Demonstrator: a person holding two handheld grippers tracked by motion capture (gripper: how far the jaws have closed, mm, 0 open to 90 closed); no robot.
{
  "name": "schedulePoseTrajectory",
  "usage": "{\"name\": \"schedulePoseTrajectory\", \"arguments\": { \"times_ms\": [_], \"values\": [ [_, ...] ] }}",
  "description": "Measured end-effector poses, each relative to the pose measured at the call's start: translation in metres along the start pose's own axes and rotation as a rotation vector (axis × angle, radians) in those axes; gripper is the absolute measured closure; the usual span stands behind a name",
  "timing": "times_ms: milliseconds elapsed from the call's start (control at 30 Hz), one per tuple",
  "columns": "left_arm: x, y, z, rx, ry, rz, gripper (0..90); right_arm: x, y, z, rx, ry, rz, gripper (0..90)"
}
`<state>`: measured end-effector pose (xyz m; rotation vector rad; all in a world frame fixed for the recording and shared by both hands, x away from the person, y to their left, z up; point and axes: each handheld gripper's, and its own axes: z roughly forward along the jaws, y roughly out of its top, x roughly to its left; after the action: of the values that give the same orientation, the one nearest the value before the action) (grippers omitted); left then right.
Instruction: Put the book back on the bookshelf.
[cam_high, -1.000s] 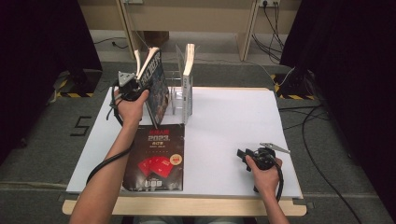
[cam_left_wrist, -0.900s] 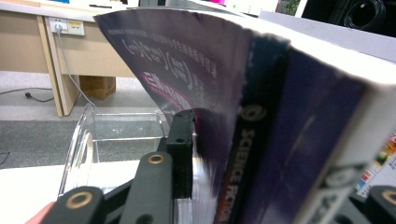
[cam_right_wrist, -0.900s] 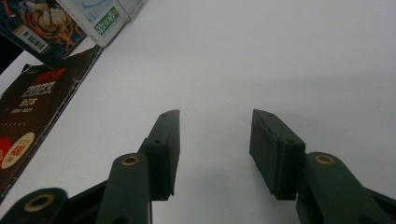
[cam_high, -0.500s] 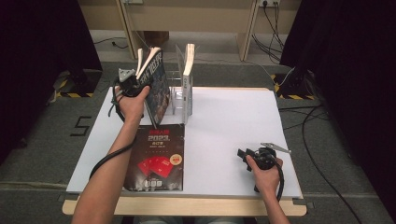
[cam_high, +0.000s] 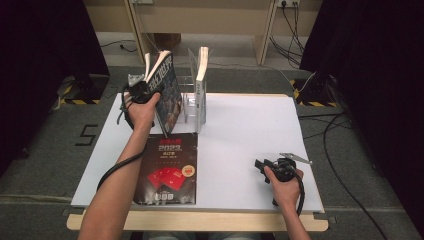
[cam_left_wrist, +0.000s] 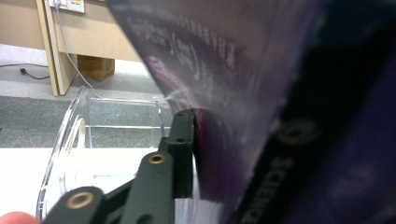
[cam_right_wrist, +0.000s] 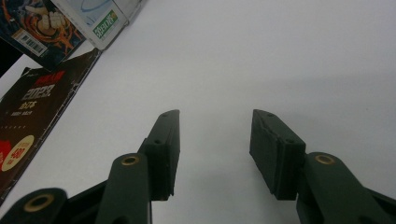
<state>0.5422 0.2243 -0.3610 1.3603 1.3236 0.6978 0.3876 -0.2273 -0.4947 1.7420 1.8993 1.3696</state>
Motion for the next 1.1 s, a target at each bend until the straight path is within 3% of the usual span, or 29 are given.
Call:
{"name": "schedulePoseTrajectory", "arguments": {
  "times_ms": [167,500,700,867,967,1067,1100],
  "values": [
    [-0.005,0.002,0.001,0.013,0.043,0.042,74.8,0.0,-0.001,0.0,0.003,0.001,0.004,53.9],
    [-0.004,0.015,0.007,0.034,0.045,0.045,75.9,0.001,0.0,0.0,-0.006,0.002,0.0,54.1],
    [-0.011,0.028,0.009,-0.011,0.074,0.107,76.1,-0.003,0.001,-0.001,-0.018,0.005,0.002,54.3],
    [-0.012,0.039,0.005,-0.085,0.11,0.101,76.1,-0.002,0.002,-0.002,-0.024,0.009,0.008,54.5],
    [-0.015,0.031,0.007,-0.103,0.133,0.119,76.0,-0.003,0.001,-0.002,-0.021,0.01,0.002,54.5],
    [-0.014,0.008,0.016,-0.069,0.156,0.117,75.9,-0.002,0.001,-0.001,-0.017,0.012,0.003,54.5],
    [-0.013,0.001,0.017,-0.083,0.162,0.114,75.8,-0.001,0.001,-0.001,-0.019,0.013,-0.002,54.5]
  ]
}}
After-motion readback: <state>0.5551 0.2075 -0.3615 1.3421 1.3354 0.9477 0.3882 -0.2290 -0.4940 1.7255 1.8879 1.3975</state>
